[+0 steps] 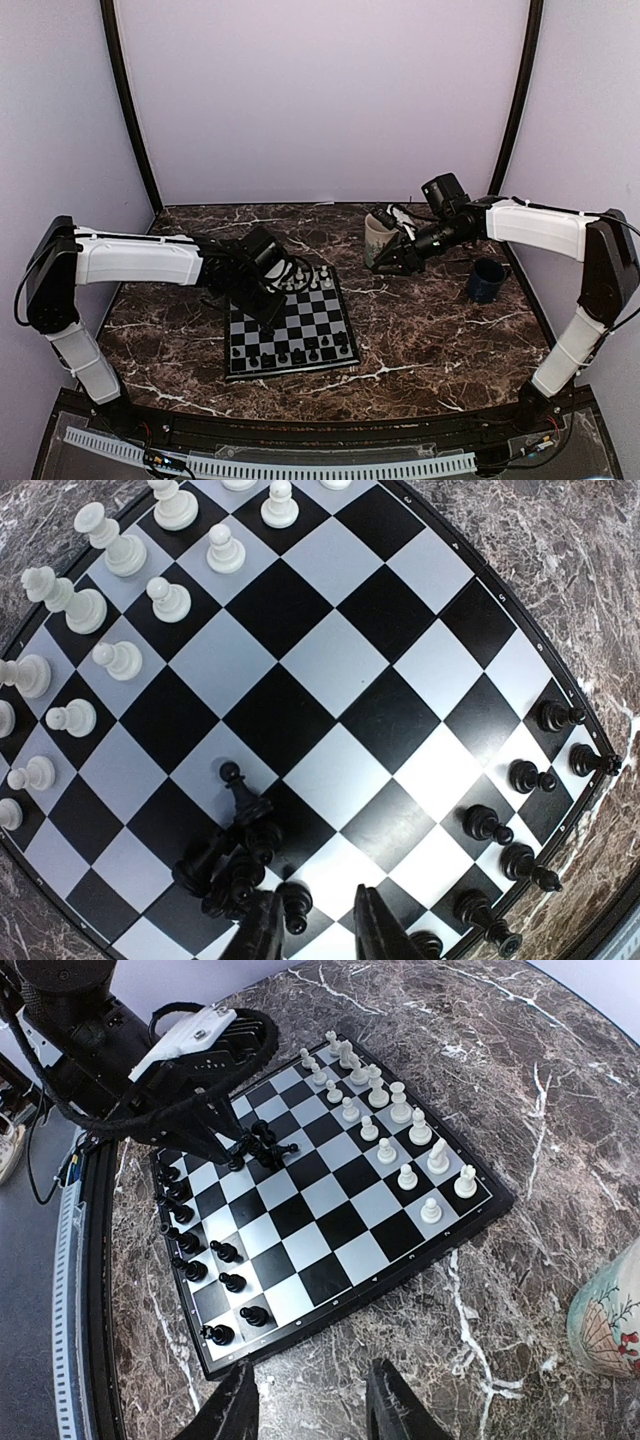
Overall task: Set up the chess pieces on the board
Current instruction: Pick up the pawn from the chessboard.
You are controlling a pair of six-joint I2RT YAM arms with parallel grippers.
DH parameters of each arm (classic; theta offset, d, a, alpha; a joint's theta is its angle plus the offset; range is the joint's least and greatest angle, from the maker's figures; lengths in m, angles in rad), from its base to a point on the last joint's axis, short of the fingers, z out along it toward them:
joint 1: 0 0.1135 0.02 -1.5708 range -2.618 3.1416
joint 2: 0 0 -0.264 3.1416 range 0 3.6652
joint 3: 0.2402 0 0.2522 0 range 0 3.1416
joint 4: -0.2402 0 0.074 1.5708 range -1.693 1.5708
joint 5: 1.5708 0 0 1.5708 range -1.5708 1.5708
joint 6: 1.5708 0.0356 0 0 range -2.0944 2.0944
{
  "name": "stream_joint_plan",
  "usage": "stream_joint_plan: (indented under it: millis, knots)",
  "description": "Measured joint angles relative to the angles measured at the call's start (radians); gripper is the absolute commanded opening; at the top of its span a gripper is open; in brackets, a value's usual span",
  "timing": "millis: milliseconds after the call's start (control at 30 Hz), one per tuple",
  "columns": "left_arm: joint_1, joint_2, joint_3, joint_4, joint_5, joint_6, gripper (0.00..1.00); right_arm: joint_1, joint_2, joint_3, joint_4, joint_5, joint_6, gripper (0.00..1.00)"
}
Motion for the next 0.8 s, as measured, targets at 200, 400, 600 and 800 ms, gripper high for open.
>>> stream_joint_plan:
  millis: [200, 400, 600, 800]
  knots:
    - [0.0, 0.064, 0.071, -0.032, -0.014, 0.002, 0.27, 0.0, 0.0, 0.0, 0.0, 0.0, 0.0, 0.38]
    - [0.0, 0.124, 0.111, -0.058, -0.044, 0.011, 0.26, 0.0, 0.006, 0.01, 0.0, 0.0, 0.0, 0.38]
    - [0.0, 0.127, 0.111, -0.063, -0.058, 0.011, 0.26, 0.0, 0.018, 0.014, -0.001, -0.003, 0.0, 0.37]
    - [0.0, 0.128, 0.111, -0.063, -0.064, 0.011, 0.28, 0.0, 0.028, 0.016, -0.002, -0.007, 0.0, 0.37]
